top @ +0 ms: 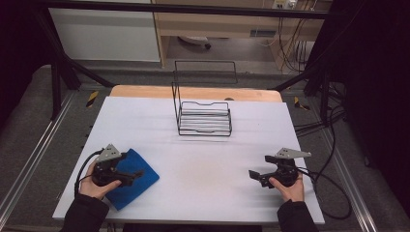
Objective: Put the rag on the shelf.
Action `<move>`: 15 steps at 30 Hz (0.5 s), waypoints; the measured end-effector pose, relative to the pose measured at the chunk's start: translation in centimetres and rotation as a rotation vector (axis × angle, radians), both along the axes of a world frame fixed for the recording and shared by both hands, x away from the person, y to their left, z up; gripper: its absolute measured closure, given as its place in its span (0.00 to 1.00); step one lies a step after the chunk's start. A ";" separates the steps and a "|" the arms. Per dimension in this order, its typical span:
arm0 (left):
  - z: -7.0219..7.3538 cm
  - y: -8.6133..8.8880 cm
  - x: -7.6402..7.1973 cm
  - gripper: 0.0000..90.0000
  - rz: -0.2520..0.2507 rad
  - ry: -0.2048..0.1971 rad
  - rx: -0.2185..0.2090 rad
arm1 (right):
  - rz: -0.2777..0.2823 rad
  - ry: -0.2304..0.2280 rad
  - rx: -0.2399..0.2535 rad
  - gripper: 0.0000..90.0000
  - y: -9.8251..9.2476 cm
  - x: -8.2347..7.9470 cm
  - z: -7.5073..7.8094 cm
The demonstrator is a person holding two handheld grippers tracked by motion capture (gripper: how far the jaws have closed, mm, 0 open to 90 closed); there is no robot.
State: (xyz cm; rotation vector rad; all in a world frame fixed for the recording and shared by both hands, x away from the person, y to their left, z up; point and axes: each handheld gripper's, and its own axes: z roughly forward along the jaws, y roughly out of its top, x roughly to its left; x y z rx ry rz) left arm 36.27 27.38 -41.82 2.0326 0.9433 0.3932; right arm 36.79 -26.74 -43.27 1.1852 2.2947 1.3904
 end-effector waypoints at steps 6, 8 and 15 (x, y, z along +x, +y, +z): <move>0.1 -0.4 -0.1 0.04 -0.007 0.003 0.001 | -0.002 0.004 0.001 0.01 0.0 -0.1 0.0; 0.0 -0.5 -0.1 0.04 -0.007 0.006 0.006 | -0.002 0.003 0.000 0.01 0.0 -0.1 0.0; 0.1 -1.6 -0.4 0.04 -0.029 0.013 0.024 | -0.001 0.006 -0.007 0.01 0.2 -0.1 0.1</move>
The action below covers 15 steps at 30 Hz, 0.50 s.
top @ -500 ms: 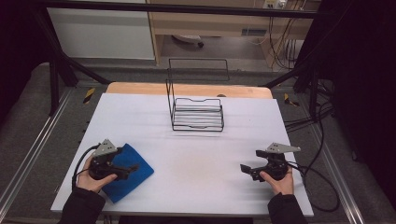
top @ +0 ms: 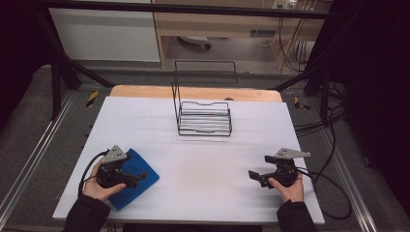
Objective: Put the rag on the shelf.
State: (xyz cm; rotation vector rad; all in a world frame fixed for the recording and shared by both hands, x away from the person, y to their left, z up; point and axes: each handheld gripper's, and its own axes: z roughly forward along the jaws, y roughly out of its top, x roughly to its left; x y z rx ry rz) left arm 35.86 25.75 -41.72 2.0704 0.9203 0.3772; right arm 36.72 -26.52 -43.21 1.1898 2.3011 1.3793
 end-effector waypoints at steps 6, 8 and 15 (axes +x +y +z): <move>-0.1 -1.4 -0.3 0.09 -0.017 0.020 0.025 | 0.008 0.004 -0.011 0.01 0.3 0.1 -0.1; -0.2 -1.8 -0.5 0.11 -0.020 0.030 0.036 | 0.005 0.006 -0.013 0.01 0.3 0.1 -0.1; -0.5 -3.2 -1.1 0.27 -0.048 0.046 0.082 | 0.006 0.010 -0.022 0.01 0.4 0.1 -0.2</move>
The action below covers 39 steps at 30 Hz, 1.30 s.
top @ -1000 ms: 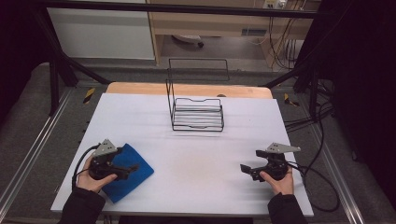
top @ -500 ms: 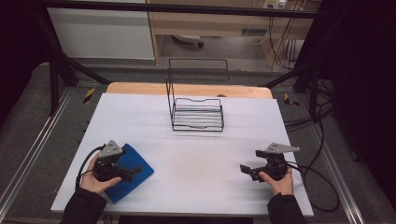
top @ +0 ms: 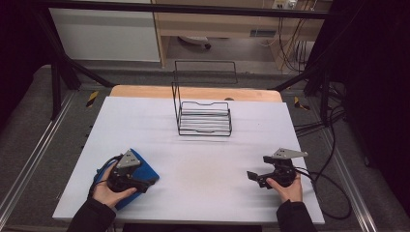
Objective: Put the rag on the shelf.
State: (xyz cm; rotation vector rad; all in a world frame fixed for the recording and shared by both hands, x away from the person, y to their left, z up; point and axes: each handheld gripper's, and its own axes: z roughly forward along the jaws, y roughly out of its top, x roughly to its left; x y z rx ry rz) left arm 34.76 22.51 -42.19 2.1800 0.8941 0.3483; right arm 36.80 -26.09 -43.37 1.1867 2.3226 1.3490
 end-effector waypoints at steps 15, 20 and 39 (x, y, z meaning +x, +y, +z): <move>-1.7 -1.8 0.2 0.71 0.005 0.052 0.080 | 0.004 0.003 -0.005 0.01 0.1 0.1 -0.1; -2.0 -1.9 0.2 0.77 0.016 0.041 0.093 | 0.007 0.002 -0.009 0.01 0.2 0.1 -0.1; -0.9 -1.5 0.5 0.96 0.080 0.047 0.000 | 0.005 0.003 -0.005 0.01 0.2 0.1 -0.1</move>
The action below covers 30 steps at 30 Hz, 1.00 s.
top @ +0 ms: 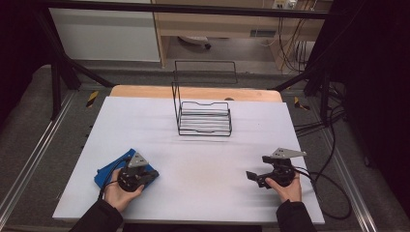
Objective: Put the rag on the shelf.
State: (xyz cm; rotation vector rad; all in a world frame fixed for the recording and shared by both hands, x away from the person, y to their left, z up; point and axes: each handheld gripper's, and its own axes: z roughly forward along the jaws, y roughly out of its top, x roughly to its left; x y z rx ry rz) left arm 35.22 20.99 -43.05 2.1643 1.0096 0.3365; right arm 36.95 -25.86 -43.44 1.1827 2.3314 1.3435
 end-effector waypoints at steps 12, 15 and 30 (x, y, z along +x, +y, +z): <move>1.7 -4.1 0.4 0.95 0.000 -0.007 -0.095 | -0.003 -0.003 -0.001 0.01 0.1 0.1 0.0; 1.8 -5.1 0.5 0.95 -0.007 -0.017 -0.098 | -0.003 -0.004 0.000 0.01 0.2 0.1 0.0; -0.4 -11.4 2.1 0.92 -0.079 -0.019 -0.034 | 0.003 -0.012 -0.012 0.02 0.6 0.2 0.0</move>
